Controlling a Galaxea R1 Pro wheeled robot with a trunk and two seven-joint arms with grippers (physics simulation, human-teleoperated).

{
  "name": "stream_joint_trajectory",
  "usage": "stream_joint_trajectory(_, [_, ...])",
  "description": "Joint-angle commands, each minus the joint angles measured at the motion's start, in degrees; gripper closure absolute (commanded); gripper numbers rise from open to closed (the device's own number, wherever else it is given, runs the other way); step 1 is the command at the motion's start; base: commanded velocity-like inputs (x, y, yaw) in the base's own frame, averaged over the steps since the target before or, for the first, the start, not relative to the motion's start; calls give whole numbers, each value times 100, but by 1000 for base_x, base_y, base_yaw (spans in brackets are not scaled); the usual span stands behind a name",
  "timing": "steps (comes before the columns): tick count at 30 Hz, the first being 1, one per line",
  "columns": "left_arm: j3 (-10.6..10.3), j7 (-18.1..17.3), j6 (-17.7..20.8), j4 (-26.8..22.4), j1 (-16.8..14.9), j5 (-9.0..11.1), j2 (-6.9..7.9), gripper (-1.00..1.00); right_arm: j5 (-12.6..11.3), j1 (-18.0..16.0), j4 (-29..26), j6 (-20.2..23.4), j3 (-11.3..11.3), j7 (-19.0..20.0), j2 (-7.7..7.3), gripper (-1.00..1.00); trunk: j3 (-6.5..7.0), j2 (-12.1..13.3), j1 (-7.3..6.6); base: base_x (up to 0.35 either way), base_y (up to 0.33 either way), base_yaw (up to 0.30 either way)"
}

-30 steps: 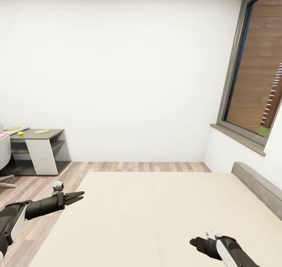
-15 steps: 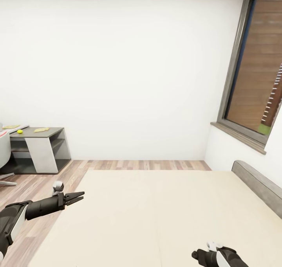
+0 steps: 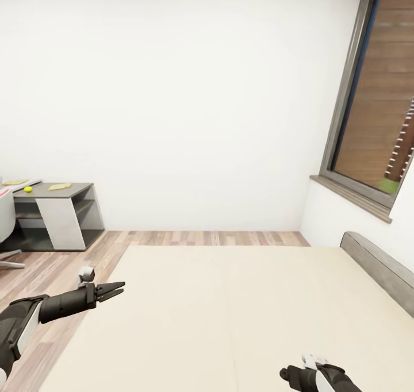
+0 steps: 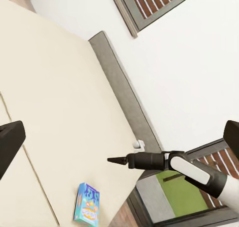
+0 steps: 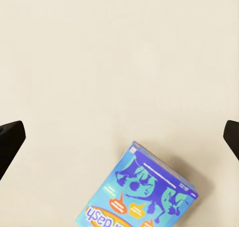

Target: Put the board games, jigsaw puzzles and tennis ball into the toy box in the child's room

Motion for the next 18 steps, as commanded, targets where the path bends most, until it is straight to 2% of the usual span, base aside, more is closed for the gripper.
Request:
stream_joint_trajectory(1, [-1, -15, 60, 1, -4, 6, 0, -100, 3, -4, -7, 19, 25, 7, -6, -100, -18, -6, 1, 0, 0, 0])
stream_joint_trajectory(18, [1, -6, 57, 8, -4, 4, -4, -100, 2, -7, 26, -14, 30, 14, -7, -100, -179, -6, 1, 0, 0, 0])
